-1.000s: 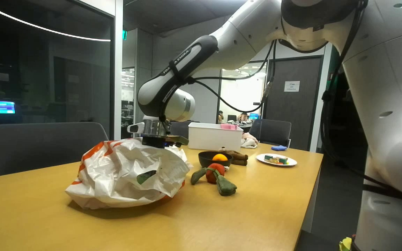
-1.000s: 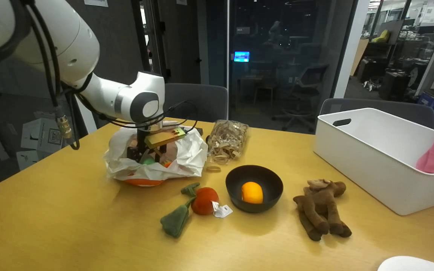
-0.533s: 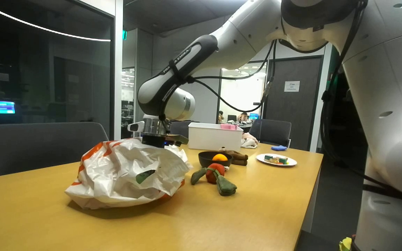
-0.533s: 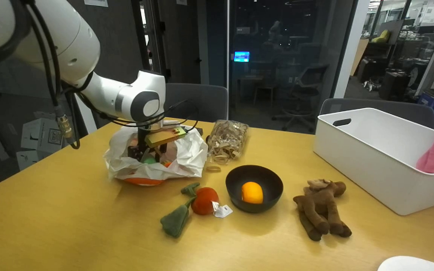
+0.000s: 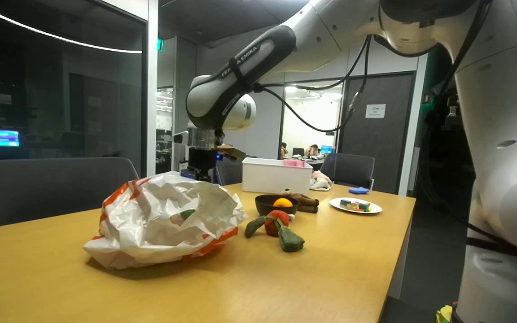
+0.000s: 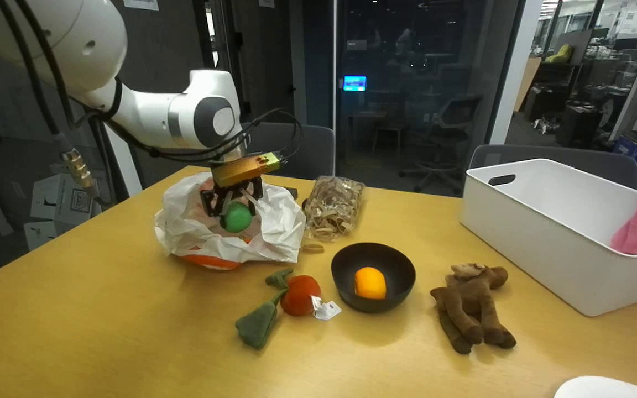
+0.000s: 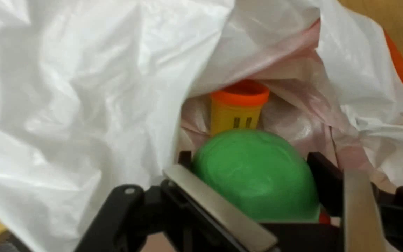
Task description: Put the orange and apple in the black bowl.
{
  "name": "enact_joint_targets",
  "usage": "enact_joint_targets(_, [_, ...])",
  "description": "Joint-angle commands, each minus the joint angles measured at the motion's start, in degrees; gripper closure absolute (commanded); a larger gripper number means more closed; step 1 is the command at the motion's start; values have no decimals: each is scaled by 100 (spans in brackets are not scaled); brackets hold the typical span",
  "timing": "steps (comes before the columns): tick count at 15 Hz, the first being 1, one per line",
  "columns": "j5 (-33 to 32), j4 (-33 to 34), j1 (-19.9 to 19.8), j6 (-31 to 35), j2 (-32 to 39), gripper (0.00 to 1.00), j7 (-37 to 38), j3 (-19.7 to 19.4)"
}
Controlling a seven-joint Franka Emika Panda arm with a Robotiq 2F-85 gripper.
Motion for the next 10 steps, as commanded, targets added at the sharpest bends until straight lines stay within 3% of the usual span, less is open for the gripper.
enact_joint_targets(1, [-845,-68,173,-250,-494,43,965,-226])
enact_joint_targets(4, [-1148,-156,97,-316,-898,43,1670,-305])
enact_joint_targets(10, [-424,-418,-148,-554,-1888,43,2481,-552])
